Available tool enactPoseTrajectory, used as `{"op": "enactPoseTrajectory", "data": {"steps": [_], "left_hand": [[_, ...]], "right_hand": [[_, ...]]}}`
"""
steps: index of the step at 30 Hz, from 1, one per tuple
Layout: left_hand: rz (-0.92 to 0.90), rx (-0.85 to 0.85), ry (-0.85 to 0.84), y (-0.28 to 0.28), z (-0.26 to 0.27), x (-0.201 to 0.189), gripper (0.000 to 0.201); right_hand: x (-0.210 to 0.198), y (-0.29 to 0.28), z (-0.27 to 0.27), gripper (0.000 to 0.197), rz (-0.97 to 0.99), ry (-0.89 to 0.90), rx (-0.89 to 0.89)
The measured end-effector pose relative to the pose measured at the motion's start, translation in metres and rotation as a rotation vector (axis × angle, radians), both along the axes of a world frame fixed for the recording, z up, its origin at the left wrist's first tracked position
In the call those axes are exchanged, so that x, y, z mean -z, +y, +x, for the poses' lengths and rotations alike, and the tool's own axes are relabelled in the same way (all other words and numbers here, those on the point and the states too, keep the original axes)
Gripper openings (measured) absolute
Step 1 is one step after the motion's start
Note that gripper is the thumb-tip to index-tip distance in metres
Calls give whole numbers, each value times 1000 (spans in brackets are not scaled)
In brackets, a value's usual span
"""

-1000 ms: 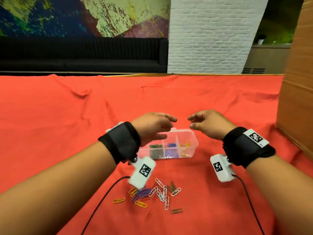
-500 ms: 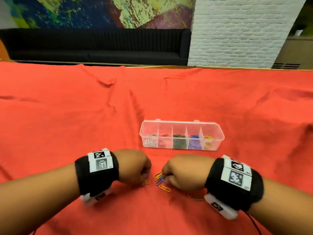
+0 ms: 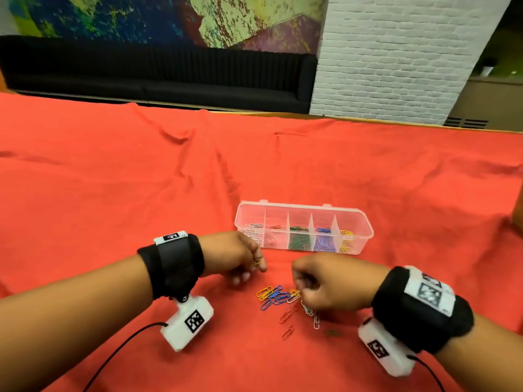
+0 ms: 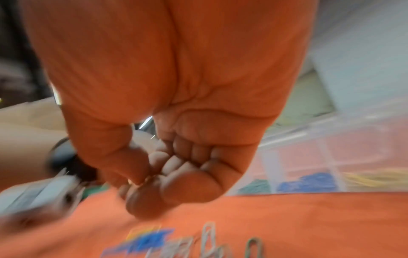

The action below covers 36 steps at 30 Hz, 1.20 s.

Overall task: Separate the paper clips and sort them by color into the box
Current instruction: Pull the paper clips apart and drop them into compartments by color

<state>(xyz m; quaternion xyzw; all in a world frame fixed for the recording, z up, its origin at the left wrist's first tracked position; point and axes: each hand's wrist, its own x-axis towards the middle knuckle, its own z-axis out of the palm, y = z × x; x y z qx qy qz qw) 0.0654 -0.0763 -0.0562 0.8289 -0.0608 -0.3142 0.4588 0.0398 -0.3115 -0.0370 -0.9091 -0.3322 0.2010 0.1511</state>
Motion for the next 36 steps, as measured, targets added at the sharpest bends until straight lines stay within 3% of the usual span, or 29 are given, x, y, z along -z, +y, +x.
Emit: {"op": "enactPoseTrajectory", "data": {"steps": [2,4,6,9,12,17,21,24,27,32,36], "left_hand": [[116,76,-60,-8,-2,2,20],[337,228,-221,-16,-6,4,9],[537,322,-387,-23,-10,8,14],[686,357,-573,-28,-10,11,20],[752,387,-585,-27,-6,10,21],[574,355,-328,-15,7,4,12],[259,156,-37,-2,17,-6,7],[46,41,151,-11,21,-17,6],[-35,-14,87,-40,35,-30,17],[60,6,-247,-104,69,-43,12],[48,-25,-337,-144,84,-45,12]], "right_hand": [[-6,-18,11,18,161,21,118],[-10,-38,26,25,241,-82,243],[-13,-60,44,25,240,-229,369],[-16,-85,69,25,225,-327,526],[-15,-96,84,22,188,-382,583],[-6,-90,88,17,182,-441,626],[-6,-75,57,4,356,-493,633],[-6,-61,23,8,316,-238,467],[-4,-54,-6,15,60,51,268],[0,-64,-26,40,-168,-46,208],[11,-66,-29,38,-146,-40,177]]}}
